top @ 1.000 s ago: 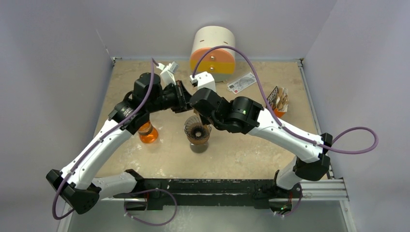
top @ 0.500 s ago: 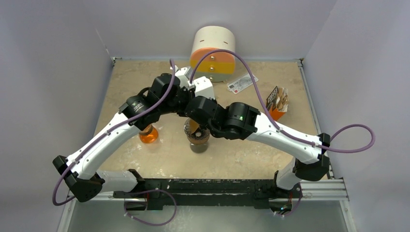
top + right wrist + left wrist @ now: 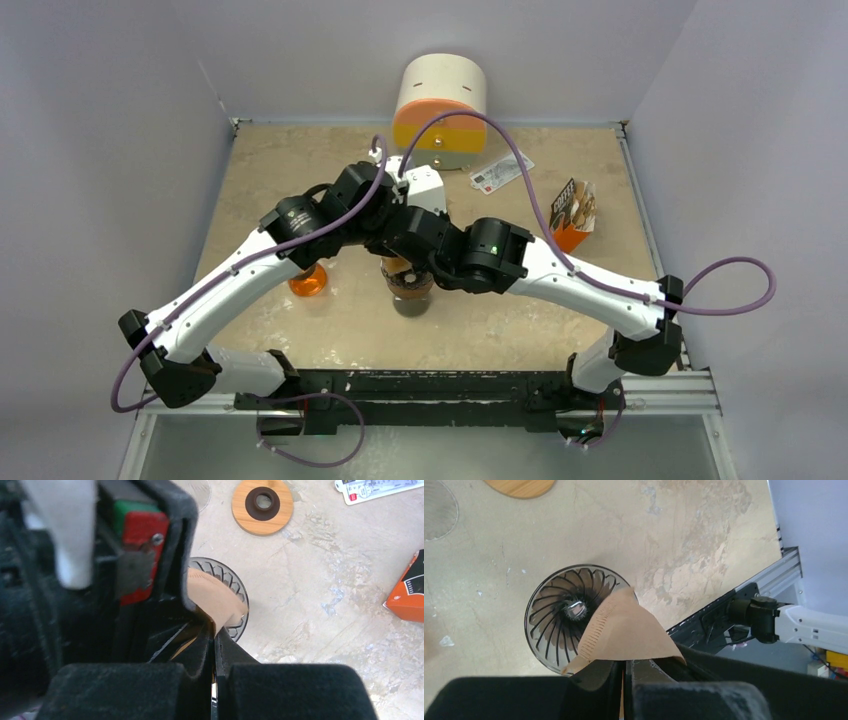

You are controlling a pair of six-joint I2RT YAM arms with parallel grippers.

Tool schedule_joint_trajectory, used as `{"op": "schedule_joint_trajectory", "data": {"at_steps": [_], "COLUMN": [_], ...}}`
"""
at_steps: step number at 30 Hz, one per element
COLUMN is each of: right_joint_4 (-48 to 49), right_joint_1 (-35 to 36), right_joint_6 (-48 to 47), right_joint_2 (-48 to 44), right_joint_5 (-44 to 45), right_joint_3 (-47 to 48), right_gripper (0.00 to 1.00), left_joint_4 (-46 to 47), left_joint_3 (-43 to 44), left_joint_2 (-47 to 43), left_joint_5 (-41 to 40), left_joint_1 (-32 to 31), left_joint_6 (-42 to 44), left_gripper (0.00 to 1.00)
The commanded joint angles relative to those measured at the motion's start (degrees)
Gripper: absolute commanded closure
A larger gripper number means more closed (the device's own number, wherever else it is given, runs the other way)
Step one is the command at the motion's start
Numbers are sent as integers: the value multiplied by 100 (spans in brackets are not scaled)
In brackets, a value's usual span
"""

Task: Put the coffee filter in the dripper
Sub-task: Place the coffee filter in the coffee dripper.

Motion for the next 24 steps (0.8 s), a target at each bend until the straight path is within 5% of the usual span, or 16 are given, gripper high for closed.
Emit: {"op": "schedule_joint_trajectory", "data": {"at_steps": [1,24], "right_joint_4": [241,1058], "right_joint_1": [-5,-5], "right_joint_6": [258,912], "right_joint_2": [-334,-856], "right_joint_5": [98,-671], "right_joint_3": [-168,-944], "right_gripper": [100,100], "left_joint_4": [-454,-102], "left_joint_3": [299,114], "left_joint_2": [-28,-77], "left_joint_5": [-256,-549], "left_joint_1": [-121,-199], "left_joint_6": [176,-32], "left_gripper": [100,100]}}
